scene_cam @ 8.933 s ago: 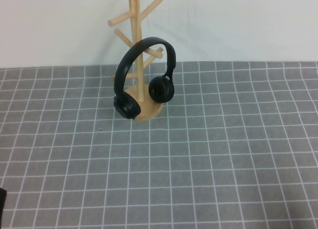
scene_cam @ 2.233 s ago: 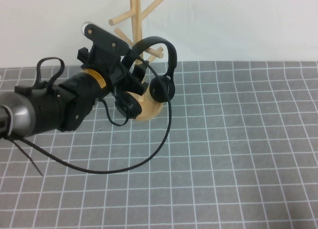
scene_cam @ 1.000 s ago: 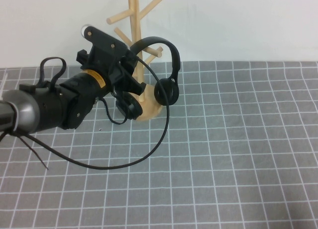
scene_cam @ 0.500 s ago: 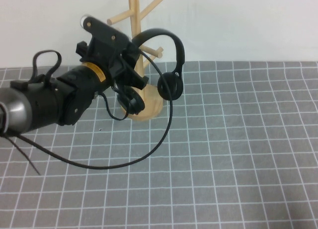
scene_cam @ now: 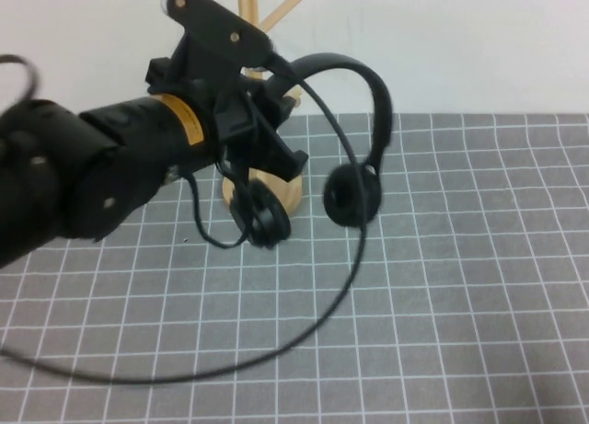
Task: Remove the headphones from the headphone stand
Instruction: Place the headphones on the table
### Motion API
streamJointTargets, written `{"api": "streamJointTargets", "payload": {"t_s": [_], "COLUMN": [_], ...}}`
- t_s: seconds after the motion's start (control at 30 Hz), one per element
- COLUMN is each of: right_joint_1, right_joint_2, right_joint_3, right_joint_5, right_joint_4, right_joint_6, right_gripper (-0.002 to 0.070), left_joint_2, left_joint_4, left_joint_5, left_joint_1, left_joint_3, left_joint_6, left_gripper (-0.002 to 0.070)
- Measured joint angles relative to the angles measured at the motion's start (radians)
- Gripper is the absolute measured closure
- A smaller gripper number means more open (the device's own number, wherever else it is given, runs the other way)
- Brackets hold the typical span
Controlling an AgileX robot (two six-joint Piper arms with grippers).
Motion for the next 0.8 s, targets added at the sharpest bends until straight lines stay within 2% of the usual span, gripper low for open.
{"api": "streamJointTargets", "payload": {"t_s": [0.17, 0.33, 0.53, 0.8], "right_joint_1": [0.000, 0.000, 0.000, 0.000], "right_joint_2": [0.000, 0.000, 0.000, 0.000], "right_joint_3": [0.000, 0.000, 0.000, 0.000], "right_joint_5": [0.000, 0.000, 0.000, 0.000], "right_joint_4": [0.000, 0.000, 0.000, 0.000], "right_joint_6": [0.000, 0.000, 0.000, 0.000], "right_gripper": [0.0685, 0.0685, 0.0685, 0.0685], "left_joint_2": [-0.079, 0.009, 0.162, 0.271], "left_joint_4": [-0.043, -0.092, -0.225, -0.280], "left_joint_5": [0.213, 0.411, 0.378, 0.251], "left_joint_1": [-0.039, -0.039, -0.039, -0.037], "left_joint_3": [0.000, 0.000, 0.000, 0.000], "left_joint_6": [-0.141, -0.213, -0.173, -0.140], "left_gripper": [0.0491, 0.0491, 0.0491, 0.0491]}}
